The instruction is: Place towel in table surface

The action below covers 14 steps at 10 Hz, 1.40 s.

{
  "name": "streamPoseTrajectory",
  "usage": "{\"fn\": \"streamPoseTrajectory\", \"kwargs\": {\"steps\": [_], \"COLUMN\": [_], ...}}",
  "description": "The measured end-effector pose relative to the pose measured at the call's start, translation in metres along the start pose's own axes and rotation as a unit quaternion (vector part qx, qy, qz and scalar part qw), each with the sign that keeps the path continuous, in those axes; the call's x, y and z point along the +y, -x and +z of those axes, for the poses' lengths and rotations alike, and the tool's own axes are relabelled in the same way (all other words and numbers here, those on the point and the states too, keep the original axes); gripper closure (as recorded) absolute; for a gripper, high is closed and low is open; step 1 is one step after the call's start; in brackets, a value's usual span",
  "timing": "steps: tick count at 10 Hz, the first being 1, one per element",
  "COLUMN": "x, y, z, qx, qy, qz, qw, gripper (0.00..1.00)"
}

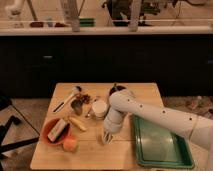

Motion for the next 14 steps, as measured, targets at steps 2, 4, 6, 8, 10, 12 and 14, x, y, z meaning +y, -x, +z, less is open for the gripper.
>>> {"fn": "streamPoseTrajectory", "kwargs": {"steps": [2,4,6,8,10,12,14], "x": [0.001,0.001,0.000,0.000,0.000,0.000,0.000], "y": [-0.001,-0.001,0.000,0.000,0.000,0.000,-0.001], "z": [0.006,0.011,0.013,0.013,0.013,0.013,0.012], "qx": [-0.016,-0.025,-0.031,-0.033,-0.035,-0.036,-0.039], "qy": [0.011,0.023,0.029,0.028,0.026,0.025,0.022], "qz": [-0.005,-0.007,-0.011,-0.012,-0.010,-0.009,-0.007], "qw": [0.9998,0.9994,0.9991,0.9990,0.9990,0.9990,0.9990], "gripper": [1.00,1.00,0.93,0.79,0.84,0.87,0.71]}}
